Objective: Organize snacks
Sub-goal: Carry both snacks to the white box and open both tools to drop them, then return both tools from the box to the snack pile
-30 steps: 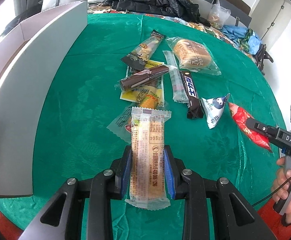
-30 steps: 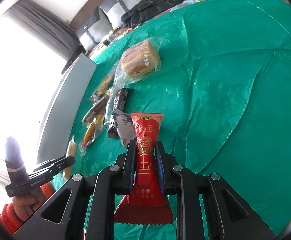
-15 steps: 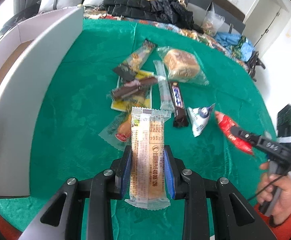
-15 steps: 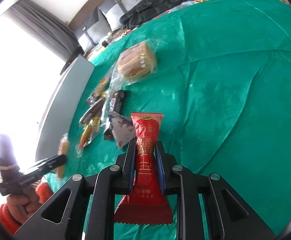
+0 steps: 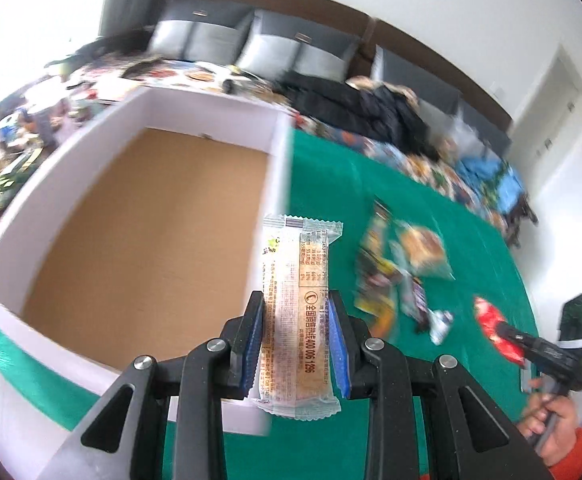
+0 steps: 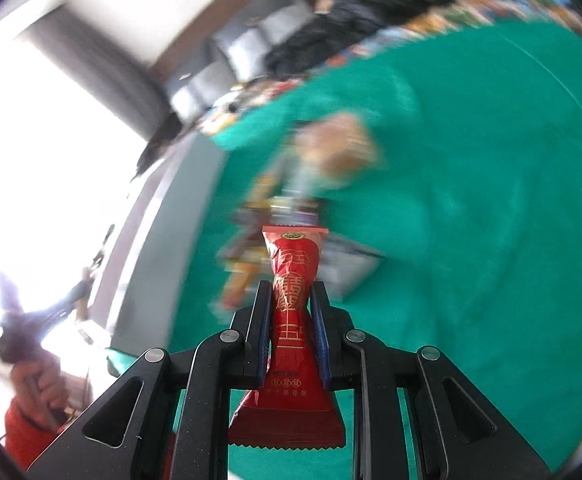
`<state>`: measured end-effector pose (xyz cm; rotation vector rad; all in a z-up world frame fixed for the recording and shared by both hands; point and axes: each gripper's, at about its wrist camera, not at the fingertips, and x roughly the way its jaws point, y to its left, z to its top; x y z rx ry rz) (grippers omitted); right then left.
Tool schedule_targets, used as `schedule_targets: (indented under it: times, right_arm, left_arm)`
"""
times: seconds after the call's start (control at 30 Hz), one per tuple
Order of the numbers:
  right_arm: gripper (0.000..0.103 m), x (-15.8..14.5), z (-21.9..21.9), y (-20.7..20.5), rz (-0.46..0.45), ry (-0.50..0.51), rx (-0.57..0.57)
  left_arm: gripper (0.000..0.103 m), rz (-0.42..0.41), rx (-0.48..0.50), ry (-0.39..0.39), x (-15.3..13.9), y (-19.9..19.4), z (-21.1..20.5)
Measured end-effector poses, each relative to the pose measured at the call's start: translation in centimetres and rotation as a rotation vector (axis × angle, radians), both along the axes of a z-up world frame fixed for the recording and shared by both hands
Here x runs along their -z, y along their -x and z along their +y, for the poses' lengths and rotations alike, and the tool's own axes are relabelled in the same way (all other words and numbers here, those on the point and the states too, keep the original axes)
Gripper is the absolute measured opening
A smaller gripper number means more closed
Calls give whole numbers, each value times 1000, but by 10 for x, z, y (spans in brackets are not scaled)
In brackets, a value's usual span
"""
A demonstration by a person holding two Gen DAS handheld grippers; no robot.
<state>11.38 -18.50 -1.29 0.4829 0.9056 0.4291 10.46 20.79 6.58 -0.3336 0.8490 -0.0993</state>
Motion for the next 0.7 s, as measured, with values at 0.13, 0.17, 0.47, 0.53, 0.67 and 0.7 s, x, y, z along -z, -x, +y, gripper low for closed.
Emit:
schedule_targets:
  times: [0.13,0.17,0.47,0.53,0.67,0.7]
  right_arm:
    - [20,-46,76,-18,-54,-23,-138]
    - [20,-60,106,-26,-71,-34,-186]
    - [25,-94,298,-62,-124,-9,-410]
    - [67,-89,328,-66,-123,20,-444]
    - [73,-88,318,-59,-133,24,-446]
    - [73,-88,303,-51,-157,52,-434]
  left_arm:
    - [30,17,-77,-27,-1,-5,50]
    - [30,23,-91,-33,0,-6,60]
    - [30,76,-180,-136,13,-10,107]
    - [49,80,-224,-170,16,-8,115]
    - [88,39,-289,-197,13,6,121]
    - [88,32,-278,-196,12,10,117]
